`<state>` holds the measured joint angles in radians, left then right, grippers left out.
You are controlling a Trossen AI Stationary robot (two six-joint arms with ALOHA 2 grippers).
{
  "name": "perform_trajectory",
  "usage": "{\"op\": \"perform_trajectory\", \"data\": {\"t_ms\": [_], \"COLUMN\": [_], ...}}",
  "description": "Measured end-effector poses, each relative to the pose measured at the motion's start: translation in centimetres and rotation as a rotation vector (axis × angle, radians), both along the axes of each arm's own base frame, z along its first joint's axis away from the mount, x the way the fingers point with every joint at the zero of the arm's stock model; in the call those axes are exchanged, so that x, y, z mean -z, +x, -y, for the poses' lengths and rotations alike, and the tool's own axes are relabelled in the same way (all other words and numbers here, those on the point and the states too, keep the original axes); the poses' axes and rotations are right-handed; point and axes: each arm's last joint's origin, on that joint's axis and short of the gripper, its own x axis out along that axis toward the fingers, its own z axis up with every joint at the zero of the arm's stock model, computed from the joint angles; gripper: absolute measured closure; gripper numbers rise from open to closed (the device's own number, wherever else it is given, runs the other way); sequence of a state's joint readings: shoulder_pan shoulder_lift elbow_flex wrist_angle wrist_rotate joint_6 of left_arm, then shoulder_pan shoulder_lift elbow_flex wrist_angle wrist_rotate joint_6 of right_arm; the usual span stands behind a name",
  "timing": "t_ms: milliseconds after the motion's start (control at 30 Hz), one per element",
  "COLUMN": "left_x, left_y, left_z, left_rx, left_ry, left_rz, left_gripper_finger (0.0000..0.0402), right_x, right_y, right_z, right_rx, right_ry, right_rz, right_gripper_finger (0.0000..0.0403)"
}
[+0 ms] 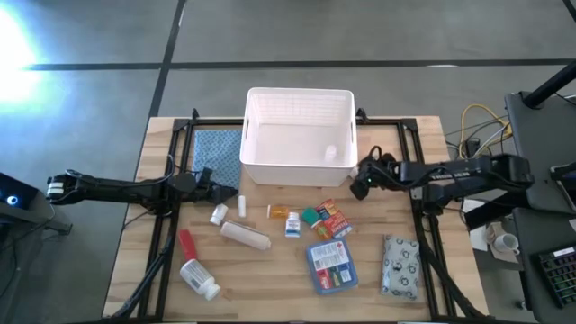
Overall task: Pick & place medical supplies in basket/bin
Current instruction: Put the right white medicine bottle into the white bin
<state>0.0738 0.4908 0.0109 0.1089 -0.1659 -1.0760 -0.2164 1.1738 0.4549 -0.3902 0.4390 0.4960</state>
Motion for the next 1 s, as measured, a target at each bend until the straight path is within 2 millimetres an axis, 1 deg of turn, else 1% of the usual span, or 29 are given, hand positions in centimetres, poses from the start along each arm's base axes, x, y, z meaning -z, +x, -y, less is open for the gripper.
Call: {"op": "perform_trajectory", "data": {"t_ms": [200,300,400,500,633,867,900,1000], "left_x": [0.0,0.0,0.0,0.0,0.0,0.0,0.0,0.0], "left_y": [0.0,0.0,0.0,0.0,0.0,0.0,0.0,0.0], "left_z": [0.0,0.0,0.0,0.0,0.0,0.0,0.0,0.0], "left_rx": [0.000,0.001,0.001,0.002,0.002,0.002,0.002,0.002], "left_ry": [0.000,0.000,0.000,-0.001,0.000,0.000,-0.001,-0.001], "left_rz": [0.000,0.000,0.000,0.000,0.001,0.001,0.001,0.001], "left_gripper_finger": [0.0128,0.0128,0.0128,0.0128,0.0128,0.0128,0.0128,0.0128], "right_x": [1.1,2.1,3.0,3.5,3.4,2.6,2.5,2.2], "right_y": [1.4,1.7,1.9,2.0,2.0,1.6,1.5,1.2], "right_z": [1.2,1.5,1.5,1.5,1.5,1.2,1.2,0.8], "right_rx": [-0.095,-0.096,-0.105,-0.065,-0.040,-0.038,-0.033,-0.012], "right_ry": [-0.012,0.000,0.049,0.085,0.096,0.126,0.144,0.211], "right_rz": [-0.007,-0.041,-0.066,-0.061,-0.034,0.007,0.010,0.014], "right_gripper_finger": [0.0074,0.0074,0.0074,0.0082,0.0122,0.0231,0.0241,0.0242]}}
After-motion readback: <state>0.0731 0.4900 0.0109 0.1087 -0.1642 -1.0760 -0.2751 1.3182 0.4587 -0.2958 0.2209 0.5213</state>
